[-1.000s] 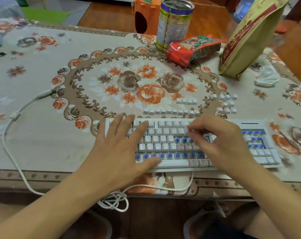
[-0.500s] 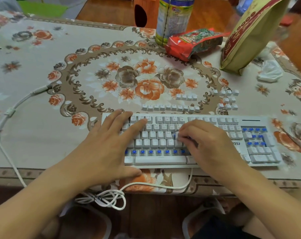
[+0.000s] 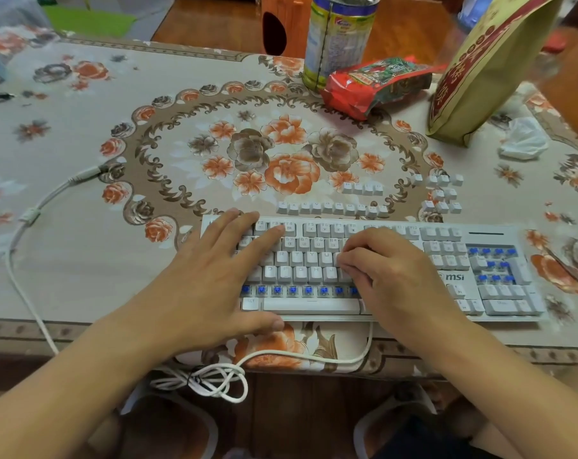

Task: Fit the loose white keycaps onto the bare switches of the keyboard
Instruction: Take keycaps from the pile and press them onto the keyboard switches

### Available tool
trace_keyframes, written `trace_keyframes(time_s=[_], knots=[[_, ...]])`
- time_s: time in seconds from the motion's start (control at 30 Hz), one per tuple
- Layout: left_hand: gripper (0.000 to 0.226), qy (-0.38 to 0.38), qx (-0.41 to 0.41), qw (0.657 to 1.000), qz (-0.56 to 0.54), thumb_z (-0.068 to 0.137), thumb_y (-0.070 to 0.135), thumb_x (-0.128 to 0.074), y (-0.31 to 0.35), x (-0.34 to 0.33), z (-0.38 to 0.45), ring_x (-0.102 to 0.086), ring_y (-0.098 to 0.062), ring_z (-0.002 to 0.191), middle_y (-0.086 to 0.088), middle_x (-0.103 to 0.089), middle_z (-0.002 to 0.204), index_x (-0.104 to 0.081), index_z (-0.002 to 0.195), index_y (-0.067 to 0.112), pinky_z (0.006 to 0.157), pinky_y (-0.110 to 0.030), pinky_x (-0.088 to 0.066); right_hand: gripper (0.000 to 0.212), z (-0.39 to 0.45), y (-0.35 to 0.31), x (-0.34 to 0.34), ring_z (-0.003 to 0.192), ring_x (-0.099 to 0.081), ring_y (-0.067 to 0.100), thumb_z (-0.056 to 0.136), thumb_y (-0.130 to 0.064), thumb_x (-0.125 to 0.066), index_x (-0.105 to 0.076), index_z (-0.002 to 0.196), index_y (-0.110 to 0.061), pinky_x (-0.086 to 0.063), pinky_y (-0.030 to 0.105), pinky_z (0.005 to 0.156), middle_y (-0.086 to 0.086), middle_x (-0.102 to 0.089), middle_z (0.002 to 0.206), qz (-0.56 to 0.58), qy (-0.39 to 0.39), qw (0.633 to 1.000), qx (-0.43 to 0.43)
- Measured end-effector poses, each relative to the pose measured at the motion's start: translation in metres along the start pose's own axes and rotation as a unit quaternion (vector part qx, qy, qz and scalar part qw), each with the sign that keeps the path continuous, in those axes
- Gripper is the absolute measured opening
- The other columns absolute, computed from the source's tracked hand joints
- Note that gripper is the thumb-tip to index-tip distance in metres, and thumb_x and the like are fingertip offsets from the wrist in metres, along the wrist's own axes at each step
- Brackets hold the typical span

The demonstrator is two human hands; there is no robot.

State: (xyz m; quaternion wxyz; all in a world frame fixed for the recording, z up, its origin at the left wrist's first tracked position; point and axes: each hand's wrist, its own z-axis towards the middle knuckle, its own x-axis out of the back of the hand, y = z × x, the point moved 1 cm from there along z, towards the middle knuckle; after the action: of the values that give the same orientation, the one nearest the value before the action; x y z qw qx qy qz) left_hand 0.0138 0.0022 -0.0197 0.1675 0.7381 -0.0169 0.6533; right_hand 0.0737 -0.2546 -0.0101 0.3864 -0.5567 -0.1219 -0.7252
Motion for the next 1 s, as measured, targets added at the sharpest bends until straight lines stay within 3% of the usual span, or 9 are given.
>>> trace_keyframes(time_s=[0.13,0.27,0.4,0.57,0.8,1.0], knots=[[0.112,0.006,-0.002,1.0,-0.009,0.067,0.102,-0.03,-0.001,0.0,0.0,0.012,-0.018,0.157,0.004,0.002,0.171,0.016,0.156,0.051,0.127,-0.053,-0.011,0.008,0.0,0.002,0.002,0.081,-0.057,0.025,0.083,-0.002,-0.074,-0.076,0.09,-0.006,-0.051,0.04,0.061,0.005,-0.063,0.088,-0.014,0.002,1.0,0.001],[0.108,0.011,-0.005,1.0,-0.004,0.071,0.102,-0.027,-0.001,-0.001,-0.001,0.01,-0.02,0.157,0.004,0.0,0.172,0.015,0.156,0.051,0.126,-0.056,-0.012,0.019,-0.003,-0.001,0.005,0.081,-0.056,0.025,0.082,-0.001,-0.067,-0.077,0.097,-0.008,-0.049,0.039,0.064,0.004,-0.062,0.088,-0.013,-0.009,1.0,0.001],[0.107,0.015,0.0,1.0,0.002,0.071,0.102,-0.025,0.001,-0.002,-0.001,0.01,-0.021,0.158,0.002,-0.001,0.172,0.014,0.156,0.05,0.125,-0.06,-0.011,0.02,-0.003,-0.005,0.003,0.074,-0.053,0.025,0.086,-0.005,-0.059,-0.078,0.091,-0.008,-0.046,0.037,0.056,0.004,-0.058,0.08,-0.031,0.004,0.999,-0.011],[0.105,0.029,0.001,0.999,0.026,0.075,0.1,-0.026,0.003,-0.004,0.001,-0.006,-0.03,0.157,-0.007,-0.018,0.169,0.001,0.16,0.044,0.125,-0.062,-0.009,0.015,-0.001,-0.005,-0.004,0.069,-0.051,0.026,0.078,0.003,-0.068,-0.076,0.083,-0.008,-0.043,0.037,0.056,0.003,-0.056,0.074,-0.05,-0.003,0.998,-0.026],[0.103,0.037,-0.004,0.999,0.022,0.077,0.098,-0.029,0.005,-0.005,0.001,-0.008,-0.033,0.157,-0.009,-0.02,0.168,-0.001,0.161,0.045,0.122,-0.051,0.0,0.025,0.003,-0.006,-0.008,0.074,-0.044,0.022,0.078,-0.001,-0.049,-0.07,0.073,-0.013,-0.036,0.037,0.063,-0.002,-0.054,0.073,-0.092,-0.055,0.994,-0.02],[0.103,0.038,-0.007,0.999,0.027,0.078,0.098,-0.025,0.006,-0.006,0.002,-0.005,-0.034,0.158,-0.01,-0.016,0.17,0.001,0.161,0.044,0.124,-0.053,0.0,0.025,0.009,-0.008,0.012,0.076,-0.052,0.022,0.077,0.003,-0.065,-0.08,0.084,-0.016,-0.047,0.035,0.06,-0.003,-0.059,0.074,-0.045,-0.064,0.996,-0.047]])
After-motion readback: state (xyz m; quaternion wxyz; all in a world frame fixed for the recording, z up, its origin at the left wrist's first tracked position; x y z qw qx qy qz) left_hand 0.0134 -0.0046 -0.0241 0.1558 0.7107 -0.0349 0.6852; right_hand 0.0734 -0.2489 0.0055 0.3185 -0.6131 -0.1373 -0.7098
